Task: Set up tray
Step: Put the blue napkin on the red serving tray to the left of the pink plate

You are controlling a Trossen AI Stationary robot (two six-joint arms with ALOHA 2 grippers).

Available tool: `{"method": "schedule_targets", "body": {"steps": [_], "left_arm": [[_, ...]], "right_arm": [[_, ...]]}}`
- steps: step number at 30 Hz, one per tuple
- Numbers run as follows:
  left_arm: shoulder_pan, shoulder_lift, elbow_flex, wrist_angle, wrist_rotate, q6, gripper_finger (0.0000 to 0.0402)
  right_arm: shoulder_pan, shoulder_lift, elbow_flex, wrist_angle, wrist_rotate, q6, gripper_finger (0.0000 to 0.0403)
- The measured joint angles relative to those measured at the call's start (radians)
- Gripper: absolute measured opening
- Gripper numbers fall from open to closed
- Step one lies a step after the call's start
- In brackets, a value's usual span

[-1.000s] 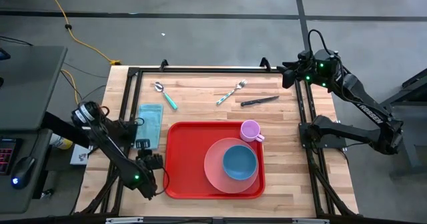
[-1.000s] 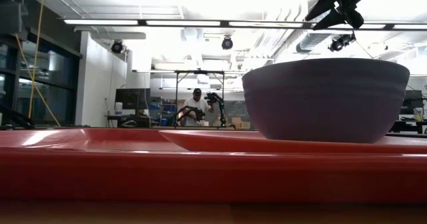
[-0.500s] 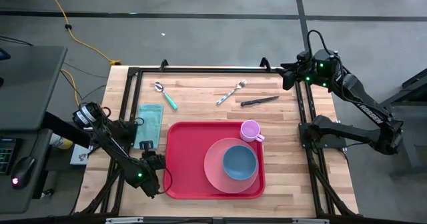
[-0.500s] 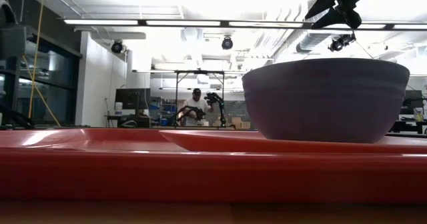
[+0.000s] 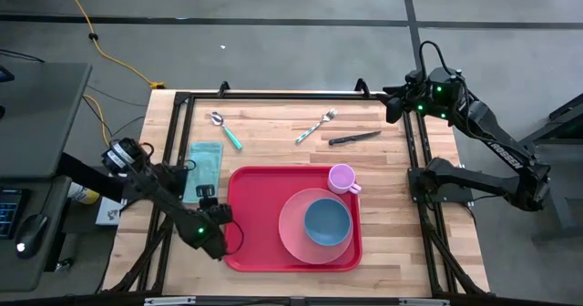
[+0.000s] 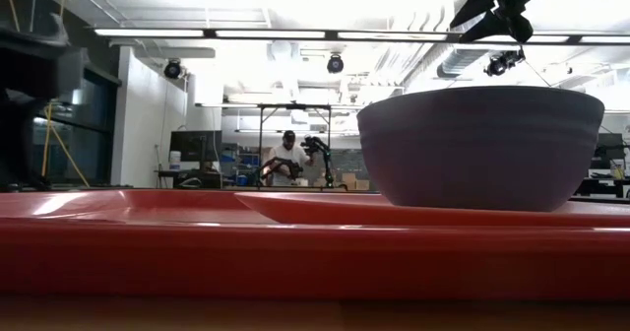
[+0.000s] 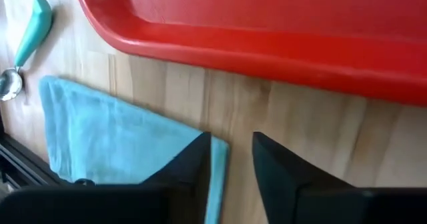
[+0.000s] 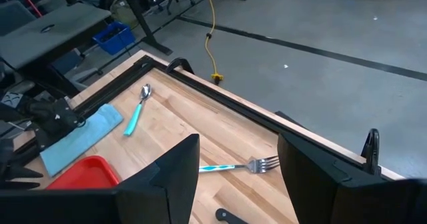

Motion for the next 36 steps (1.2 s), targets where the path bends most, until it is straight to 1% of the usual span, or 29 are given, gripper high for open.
{"method": "schedule_targets", "body": {"steps": [3,8,13,19,36], "left_arm": [[0.018,0.0,0.0,-0.003,0.012,0.007,0.0184],[0.026,0.0,-0.028,0.037,0.084,-0.001,0.0246],[0.024,-0.007,-0.079,0.073,0.1,-0.064,0.0278],[0.025,-0.002,-0.085,0.03,0.042,-0.047,0.028],[0.025,-0.003,-0.141,0.026,0.047,-0.035,0.0275]], "right_arm": [[0.0,0.0,0.0,0.0,-0.004,0.0,0.0181],[0.0,0.0,0.0,0.0,-0.012,0.005,0.0181],[0.0,0.0,0.0,-0.001,-0.033,0.007,0.0181],[0.0,0.0,0.0,-0.001,-0.045,0.01,0.0181],[0.0,0.0,0.0,-0.001,-0.063,0.009,0.0181]]}}
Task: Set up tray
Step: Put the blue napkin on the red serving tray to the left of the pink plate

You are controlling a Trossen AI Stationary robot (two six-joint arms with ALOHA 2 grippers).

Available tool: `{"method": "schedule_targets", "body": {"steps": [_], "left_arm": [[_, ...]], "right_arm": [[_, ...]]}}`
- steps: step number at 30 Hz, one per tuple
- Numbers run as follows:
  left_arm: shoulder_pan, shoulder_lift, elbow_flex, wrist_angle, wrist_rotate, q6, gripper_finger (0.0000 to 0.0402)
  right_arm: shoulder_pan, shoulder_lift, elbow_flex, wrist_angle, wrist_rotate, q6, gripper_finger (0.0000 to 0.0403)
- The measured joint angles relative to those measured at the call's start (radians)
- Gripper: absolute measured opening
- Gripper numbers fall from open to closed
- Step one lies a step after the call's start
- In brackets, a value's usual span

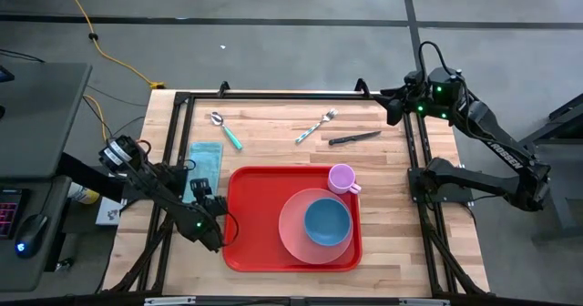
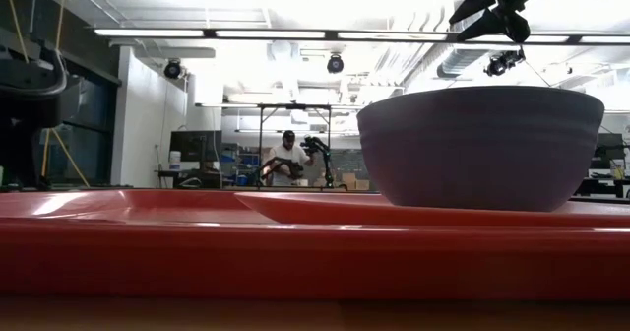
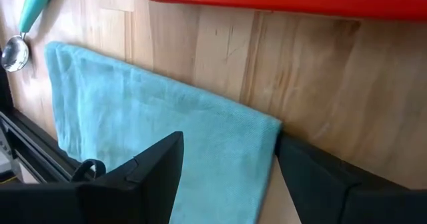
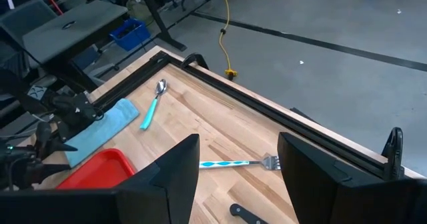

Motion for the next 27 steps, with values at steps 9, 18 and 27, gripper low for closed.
{"method": "schedule_targets", "body": {"steps": [9,18,27], "left_arm": [[0.0,0.0,-0.02,0.015,-0.008,0.0,0.0275],[-0.001,-0.002,-0.04,0.048,-0.032,0.001,0.0275],[-0.002,-0.002,-0.048,0.043,-0.039,-0.005,0.0275]], "right_arm": [[0.0,0.0,0.0,0.0,0.0,0.0,0.0181],[0.0,0.0,0.0,0.0,0.0,0.0,0.0181],[0.0,0.0,0.0,0.0,0.0,0.0,0.0181]]}}
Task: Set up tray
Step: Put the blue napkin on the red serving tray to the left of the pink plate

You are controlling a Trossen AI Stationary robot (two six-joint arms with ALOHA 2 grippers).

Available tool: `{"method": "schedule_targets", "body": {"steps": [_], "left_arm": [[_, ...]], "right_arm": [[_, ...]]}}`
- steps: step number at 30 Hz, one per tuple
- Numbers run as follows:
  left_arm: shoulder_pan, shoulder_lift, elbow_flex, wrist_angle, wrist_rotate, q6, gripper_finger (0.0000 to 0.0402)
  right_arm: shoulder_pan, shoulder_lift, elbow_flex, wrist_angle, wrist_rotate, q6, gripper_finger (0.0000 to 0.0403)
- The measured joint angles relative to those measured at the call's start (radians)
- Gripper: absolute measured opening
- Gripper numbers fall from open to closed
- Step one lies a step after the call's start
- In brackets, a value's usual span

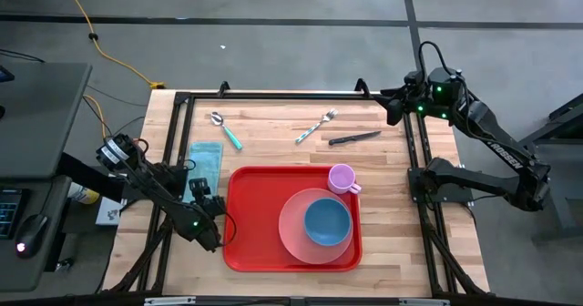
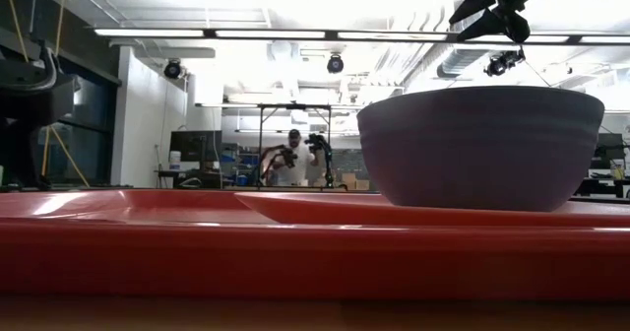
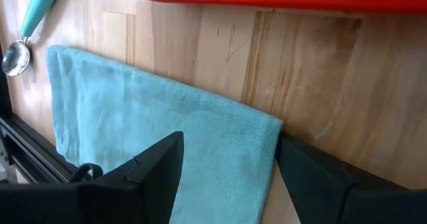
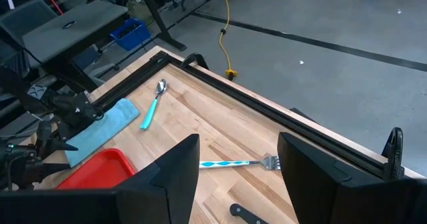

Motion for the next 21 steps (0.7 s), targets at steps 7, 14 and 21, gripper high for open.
{"method": "schedule_targets", "body": {"steps": [7,14,21], "left_arm": [[0.002,0.004,-0.011,-0.037,-0.024,-0.058,0.0275],[0.003,0.005,-0.047,-0.049,-0.031,-0.128,0.0275],[0.003,0.005,-0.048,-0.042,-0.042,-0.127,0.0275]], "right_arm": [[0.0,0.0,0.0,0.0,0.0,0.001,0.0181],[0.0,0.0,0.0,0.0,0.002,0.008,0.0181],[0.0,0.0,0.0,0.001,0.001,0.022,0.0181]]}}
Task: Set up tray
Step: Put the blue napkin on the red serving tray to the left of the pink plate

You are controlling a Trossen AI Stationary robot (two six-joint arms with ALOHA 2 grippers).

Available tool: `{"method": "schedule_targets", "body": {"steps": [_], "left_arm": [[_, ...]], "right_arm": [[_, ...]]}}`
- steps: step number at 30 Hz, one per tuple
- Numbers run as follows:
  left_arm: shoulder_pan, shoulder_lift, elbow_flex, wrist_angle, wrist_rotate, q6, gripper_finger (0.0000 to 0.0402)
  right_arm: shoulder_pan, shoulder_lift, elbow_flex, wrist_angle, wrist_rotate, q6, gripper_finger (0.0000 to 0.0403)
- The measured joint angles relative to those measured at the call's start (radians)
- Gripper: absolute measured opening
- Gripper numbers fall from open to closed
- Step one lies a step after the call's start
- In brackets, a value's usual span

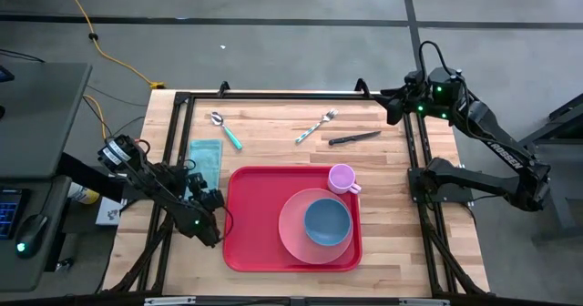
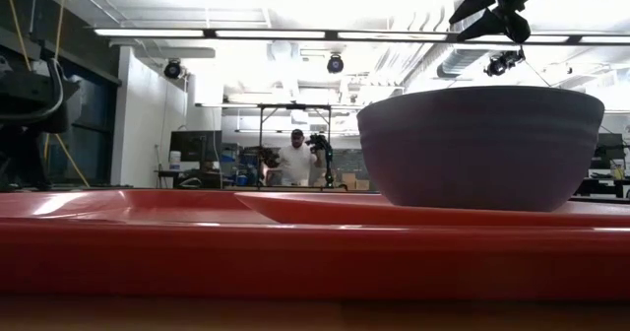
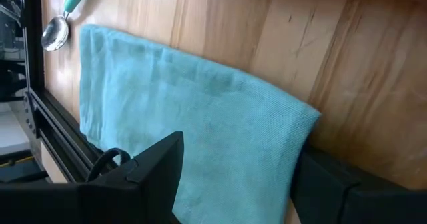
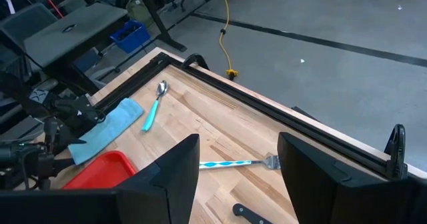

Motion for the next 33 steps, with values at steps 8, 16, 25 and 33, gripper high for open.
{"method": "schedule_targets", "body": {"steps": [8,16,25,33], "left_arm": [[0.0,0.001,-0.002,0.035,0.006,0.001,0.0178],[0.0,0.002,-0.006,0.083,0.022,0.005,0.0018],[0.002,-0.035,0.003,0.077,0.062,-0.021,0.0013],[0.002,-0.167,0.02,-0.013,0.123,-0.071,0.0013]], "right_arm": [[0.0,0.0,0.0,0.0,-0.005,0.004,0.0181],[0.0,0.0,0.0,0.0,-0.019,0.004,0.0181],[0.0,0.0,0.0,0.0,-0.019,0.004,0.0181],[0.0,0.0,0.0,0.001,-0.019,0.001,0.0181]]}}
